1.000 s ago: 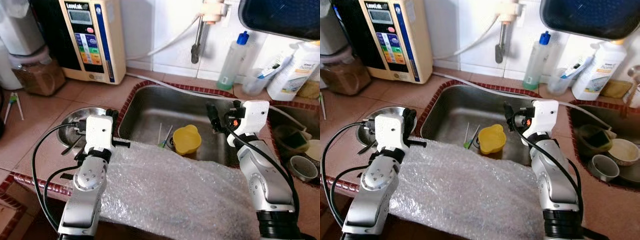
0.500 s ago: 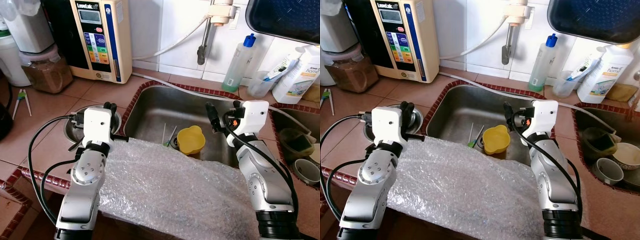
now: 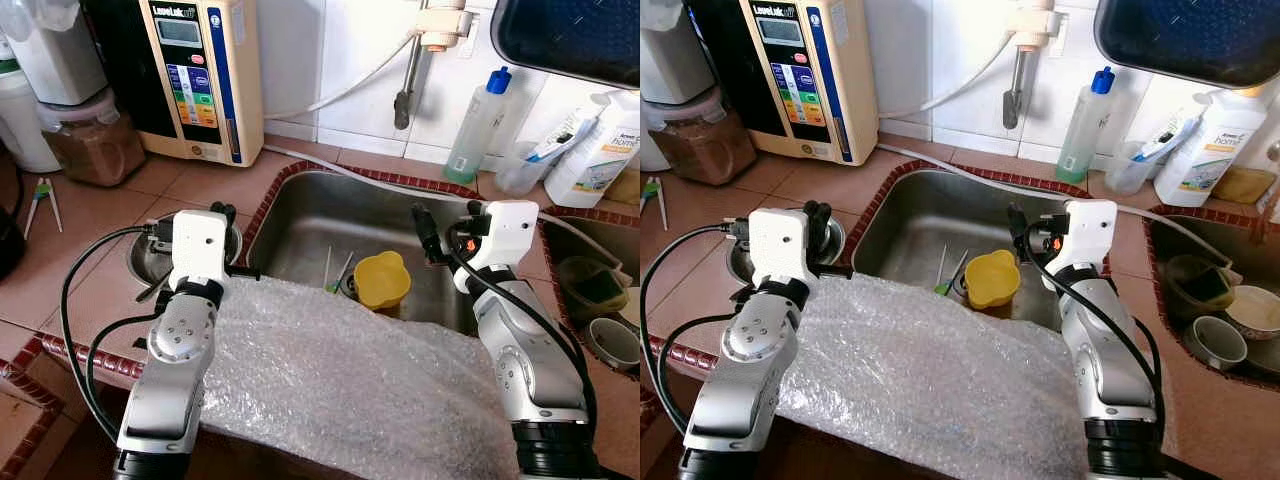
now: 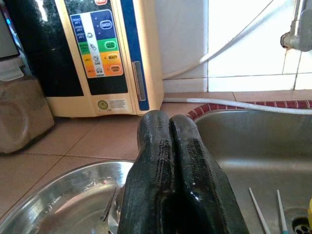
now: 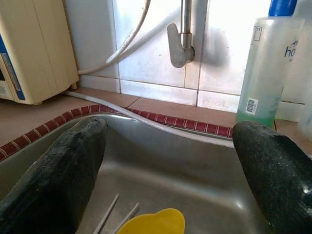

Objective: Kitchen organization

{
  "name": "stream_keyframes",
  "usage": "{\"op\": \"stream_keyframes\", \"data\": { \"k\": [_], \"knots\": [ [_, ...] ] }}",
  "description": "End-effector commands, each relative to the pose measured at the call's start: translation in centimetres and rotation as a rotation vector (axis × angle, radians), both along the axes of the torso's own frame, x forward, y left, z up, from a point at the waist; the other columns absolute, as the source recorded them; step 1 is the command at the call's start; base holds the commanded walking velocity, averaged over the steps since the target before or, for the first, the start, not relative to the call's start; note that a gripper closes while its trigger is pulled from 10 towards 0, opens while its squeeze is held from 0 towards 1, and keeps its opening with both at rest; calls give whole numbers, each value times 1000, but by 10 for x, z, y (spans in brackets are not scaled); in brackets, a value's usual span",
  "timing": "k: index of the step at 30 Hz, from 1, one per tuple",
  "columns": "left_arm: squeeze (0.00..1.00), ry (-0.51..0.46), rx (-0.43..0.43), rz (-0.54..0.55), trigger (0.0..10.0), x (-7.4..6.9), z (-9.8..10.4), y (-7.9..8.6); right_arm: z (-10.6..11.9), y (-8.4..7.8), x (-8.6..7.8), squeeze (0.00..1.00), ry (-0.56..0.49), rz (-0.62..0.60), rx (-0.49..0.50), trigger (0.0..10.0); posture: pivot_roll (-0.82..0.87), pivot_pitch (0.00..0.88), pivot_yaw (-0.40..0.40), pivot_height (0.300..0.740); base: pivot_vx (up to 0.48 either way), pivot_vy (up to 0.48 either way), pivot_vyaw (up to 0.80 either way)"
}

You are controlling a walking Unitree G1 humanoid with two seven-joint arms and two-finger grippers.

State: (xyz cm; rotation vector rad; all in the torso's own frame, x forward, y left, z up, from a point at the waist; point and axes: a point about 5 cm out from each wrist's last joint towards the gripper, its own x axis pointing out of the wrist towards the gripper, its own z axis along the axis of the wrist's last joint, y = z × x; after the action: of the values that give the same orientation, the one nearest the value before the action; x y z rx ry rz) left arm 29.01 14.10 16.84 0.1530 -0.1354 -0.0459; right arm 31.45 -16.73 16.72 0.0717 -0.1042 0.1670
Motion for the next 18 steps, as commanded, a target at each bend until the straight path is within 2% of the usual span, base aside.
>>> {"op": "stream_keyframes", "data": {
  "k": [1, 18],
  "knots": [
    [0, -13, 6, 0, 10000, 1, 5, -3, 6, -2, 2, 0, -15, -14, 8, 10000, -38, 39, -10, 740, 0, 0, 0],
    [0, 7, 4, 2, 10000, 1, 3, -3, 5, -3, 2, 0, -10, -19, 18, 10000, -40, 37, -8, 740, 0, 0, 0]
  ]
}}
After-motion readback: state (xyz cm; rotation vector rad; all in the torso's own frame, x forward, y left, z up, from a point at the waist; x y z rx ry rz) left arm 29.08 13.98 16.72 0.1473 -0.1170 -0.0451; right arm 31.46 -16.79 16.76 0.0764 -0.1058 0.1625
